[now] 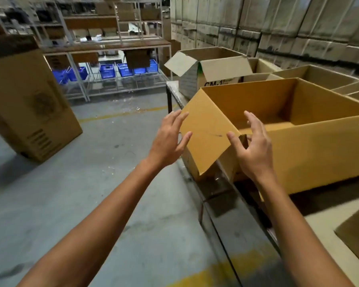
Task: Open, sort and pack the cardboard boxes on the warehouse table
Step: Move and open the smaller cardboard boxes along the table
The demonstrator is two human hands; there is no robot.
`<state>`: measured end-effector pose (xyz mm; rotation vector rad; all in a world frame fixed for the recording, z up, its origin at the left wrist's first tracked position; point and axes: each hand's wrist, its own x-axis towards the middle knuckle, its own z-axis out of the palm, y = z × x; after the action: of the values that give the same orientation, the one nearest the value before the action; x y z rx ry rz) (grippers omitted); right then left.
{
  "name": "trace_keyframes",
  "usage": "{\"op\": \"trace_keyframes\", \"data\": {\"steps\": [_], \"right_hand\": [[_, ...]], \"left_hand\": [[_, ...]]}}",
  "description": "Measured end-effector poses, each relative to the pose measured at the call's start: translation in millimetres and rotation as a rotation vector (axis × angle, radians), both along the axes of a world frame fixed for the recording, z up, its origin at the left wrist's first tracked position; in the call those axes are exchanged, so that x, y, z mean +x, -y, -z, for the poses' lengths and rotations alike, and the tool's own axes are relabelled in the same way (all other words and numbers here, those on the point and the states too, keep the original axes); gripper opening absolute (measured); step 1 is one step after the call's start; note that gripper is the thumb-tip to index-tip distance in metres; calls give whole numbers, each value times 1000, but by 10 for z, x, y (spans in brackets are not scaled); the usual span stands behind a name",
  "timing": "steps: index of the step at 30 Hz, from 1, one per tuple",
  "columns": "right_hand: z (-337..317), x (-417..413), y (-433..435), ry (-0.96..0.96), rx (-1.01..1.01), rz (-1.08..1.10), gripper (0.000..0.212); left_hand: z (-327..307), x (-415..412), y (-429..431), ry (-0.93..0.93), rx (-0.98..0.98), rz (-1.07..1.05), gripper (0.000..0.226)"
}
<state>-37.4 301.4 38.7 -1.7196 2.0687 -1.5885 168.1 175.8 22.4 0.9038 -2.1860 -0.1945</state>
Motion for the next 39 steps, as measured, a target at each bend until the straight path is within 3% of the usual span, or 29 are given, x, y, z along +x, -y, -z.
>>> {"op": "trace_keyframes", "data": {"steps": [7,11,17,21,24,27,30,32,35,37,39], "right_hand": [[-117,-369,701,-102,135,289,75],[-22,-619,1025,-153,309,419,62],[260,-722,1369,-202,629,633,51],[260,-663,1398,-153,626,707,47],[241,-630,1395,-99,611,799,47],[347,-550,1399,54,530,948,55],[484,-448,1407,381,305,1138,65],[503,-326,1476,548,160,1264,71],[405,-116,1618,724,73,1402,62],[425,-97,1630,887,82,1466,48],[490,-106,1611,1069,31,1446,56]], "left_hand": [[-214,-616,1369,56,-32,217,57],[-196,-1136,2041,152,-18,268,58],[-205,-1903,2973,309,98,212,61],[-53,-2244,3548,407,268,186,66],[168,-2346,3758,407,375,183,55],[360,-2314,3825,321,318,210,48],[410,-2254,3888,219,210,256,45],[426,-2193,3961,123,239,276,44],[339,-2083,4156,17,391,363,36],[347,-2006,4309,17,613,411,22],[388,-1955,4459,40,805,436,16]]}}
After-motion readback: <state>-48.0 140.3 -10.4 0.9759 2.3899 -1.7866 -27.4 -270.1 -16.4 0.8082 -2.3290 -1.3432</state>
